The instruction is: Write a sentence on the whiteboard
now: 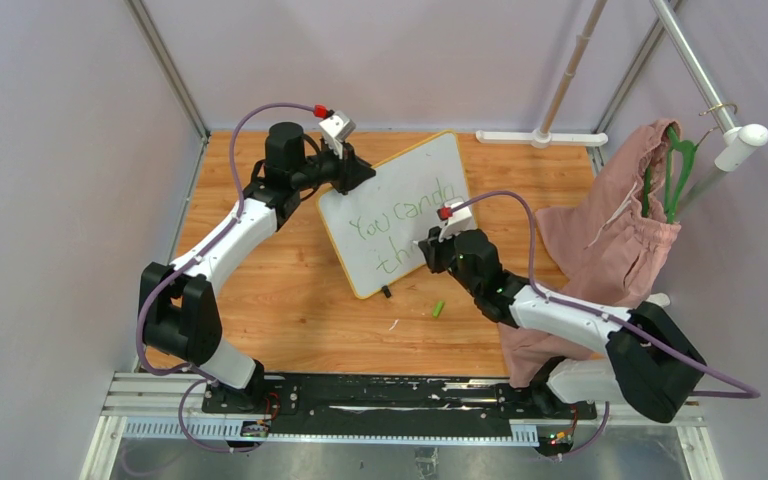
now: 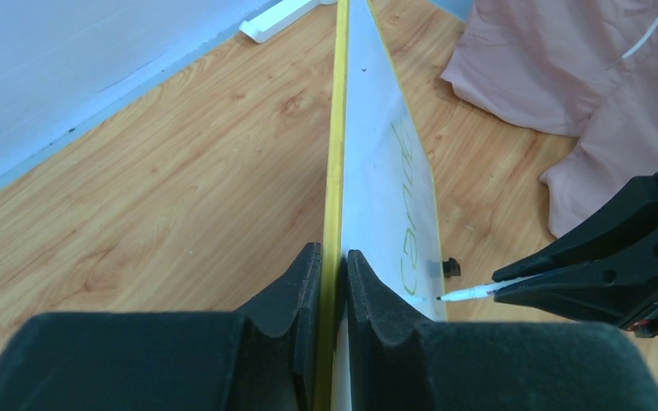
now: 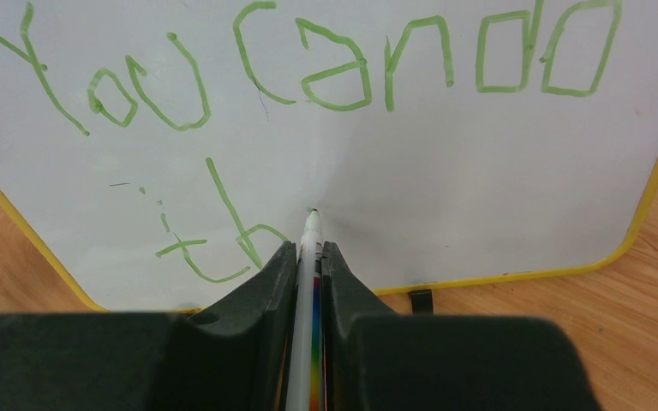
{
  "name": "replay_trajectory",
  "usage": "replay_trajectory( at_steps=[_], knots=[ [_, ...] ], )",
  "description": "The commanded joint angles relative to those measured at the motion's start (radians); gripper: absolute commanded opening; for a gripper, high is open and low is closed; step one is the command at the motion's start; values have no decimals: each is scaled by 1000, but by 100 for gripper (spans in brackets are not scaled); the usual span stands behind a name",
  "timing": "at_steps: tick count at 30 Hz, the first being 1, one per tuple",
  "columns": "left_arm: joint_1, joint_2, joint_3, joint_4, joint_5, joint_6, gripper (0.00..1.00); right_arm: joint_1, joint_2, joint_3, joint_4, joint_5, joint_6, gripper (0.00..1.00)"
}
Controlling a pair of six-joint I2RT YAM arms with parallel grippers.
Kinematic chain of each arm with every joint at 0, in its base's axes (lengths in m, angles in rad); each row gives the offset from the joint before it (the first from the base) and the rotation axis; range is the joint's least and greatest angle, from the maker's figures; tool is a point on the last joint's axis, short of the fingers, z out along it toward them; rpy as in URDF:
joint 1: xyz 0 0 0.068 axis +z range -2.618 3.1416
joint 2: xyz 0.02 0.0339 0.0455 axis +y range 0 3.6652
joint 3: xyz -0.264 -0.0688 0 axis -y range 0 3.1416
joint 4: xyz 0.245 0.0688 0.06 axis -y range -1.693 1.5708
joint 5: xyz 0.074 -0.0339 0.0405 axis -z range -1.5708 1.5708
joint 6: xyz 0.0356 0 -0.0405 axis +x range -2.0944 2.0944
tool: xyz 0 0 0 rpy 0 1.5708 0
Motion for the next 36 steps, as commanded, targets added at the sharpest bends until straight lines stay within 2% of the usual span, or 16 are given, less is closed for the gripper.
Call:
replay_trajectory(
  at_steps=[1,6,14,36],
  knots=[
    [-50,17,-35,-100,30,9,2,-18,-93,-5,-32,19,-4,0],
    [-50,17,-34,-101,30,9,2,-39,-139,-22,-65,38,-9,0],
    [-51,18,-33,-100,28,8,1,-64,-93,0,-85,31,-3,0],
    [-51,15,-35,-104,27,9,1,-68,-23,27,-6,39,11,0]
  ],
)
